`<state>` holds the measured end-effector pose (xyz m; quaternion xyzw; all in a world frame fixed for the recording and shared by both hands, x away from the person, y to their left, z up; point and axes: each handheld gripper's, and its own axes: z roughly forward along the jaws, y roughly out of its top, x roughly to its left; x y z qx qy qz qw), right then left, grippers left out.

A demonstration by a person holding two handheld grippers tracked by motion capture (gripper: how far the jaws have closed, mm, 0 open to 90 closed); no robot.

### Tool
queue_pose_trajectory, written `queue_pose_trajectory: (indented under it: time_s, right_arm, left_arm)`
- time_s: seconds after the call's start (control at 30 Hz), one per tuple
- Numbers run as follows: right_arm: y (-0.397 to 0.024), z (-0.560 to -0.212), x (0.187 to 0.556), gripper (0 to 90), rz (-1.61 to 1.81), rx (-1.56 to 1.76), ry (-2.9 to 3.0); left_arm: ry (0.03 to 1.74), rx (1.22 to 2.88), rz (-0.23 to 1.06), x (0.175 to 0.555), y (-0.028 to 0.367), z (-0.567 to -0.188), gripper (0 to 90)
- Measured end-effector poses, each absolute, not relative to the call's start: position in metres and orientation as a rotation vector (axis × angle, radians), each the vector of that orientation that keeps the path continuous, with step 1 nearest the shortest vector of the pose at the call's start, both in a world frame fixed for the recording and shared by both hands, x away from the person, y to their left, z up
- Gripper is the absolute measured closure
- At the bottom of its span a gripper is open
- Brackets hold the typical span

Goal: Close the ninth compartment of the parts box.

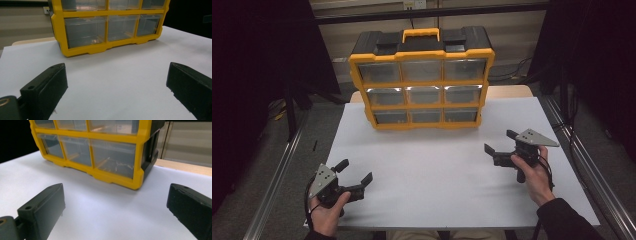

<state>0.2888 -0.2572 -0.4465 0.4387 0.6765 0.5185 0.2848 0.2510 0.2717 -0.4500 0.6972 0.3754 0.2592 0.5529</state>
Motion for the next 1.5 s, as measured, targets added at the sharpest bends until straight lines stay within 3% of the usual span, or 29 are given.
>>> queue_pose_trajectory:
  time_s: [1.5]
  right_arm:
    - [-0.307, -0.448, 0.204, 2.1, 1.326, 1.213, 1.723]
  left_arm:
    - [0.889, 1.653, 0.614, 0.244, 0.274, -0.449, 3.1]
